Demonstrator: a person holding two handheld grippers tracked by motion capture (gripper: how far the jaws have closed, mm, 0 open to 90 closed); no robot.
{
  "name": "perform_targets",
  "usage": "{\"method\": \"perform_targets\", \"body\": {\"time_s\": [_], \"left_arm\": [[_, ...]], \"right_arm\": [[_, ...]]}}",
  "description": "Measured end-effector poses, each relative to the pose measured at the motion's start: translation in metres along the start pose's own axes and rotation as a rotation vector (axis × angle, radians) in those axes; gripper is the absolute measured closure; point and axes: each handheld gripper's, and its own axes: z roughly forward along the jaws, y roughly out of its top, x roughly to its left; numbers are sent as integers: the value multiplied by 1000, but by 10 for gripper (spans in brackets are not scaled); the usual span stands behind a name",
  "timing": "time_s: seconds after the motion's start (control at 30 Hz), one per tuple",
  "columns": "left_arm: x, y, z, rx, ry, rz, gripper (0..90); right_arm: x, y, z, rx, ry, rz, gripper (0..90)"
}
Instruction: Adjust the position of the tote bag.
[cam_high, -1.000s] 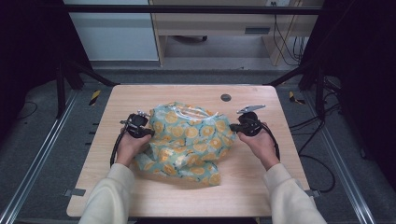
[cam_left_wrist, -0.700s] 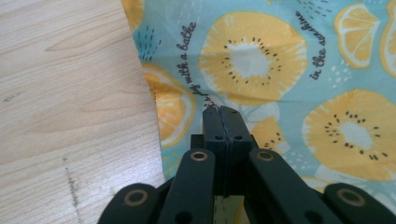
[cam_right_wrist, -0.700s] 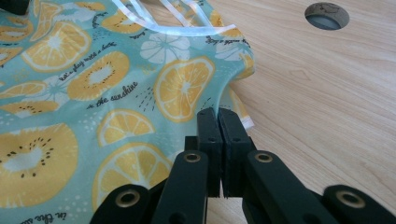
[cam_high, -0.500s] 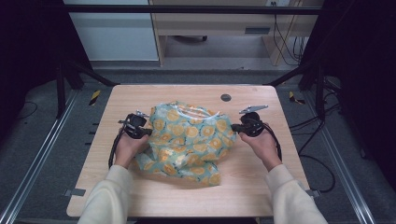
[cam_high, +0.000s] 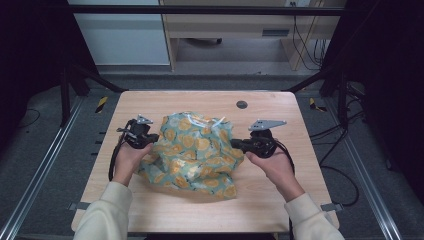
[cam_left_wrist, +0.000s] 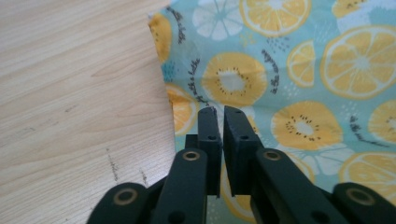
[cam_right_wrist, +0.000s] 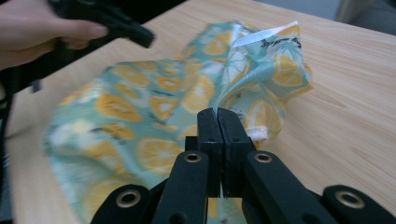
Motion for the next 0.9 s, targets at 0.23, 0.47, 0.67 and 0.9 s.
{"method": "perform_targets", "body": {"time_s": [0.23,0.47,0.67,0.9], "left_arm": [[0,-2,-4,-12,11,-12,639],[-2,-10,2,-3,-16,-35,427],[-8,-14,-4,-15,-25,-23,364],[-17,-7,-16,-41,-24,-10,311]], "right_arm": [[39,3,-1,1,81,-68,893],[59,5,-2,-5,129,-91,893],[74,5,-11,-7,154,-109,892],[90,0,-14,4,181,-132,892]]}}
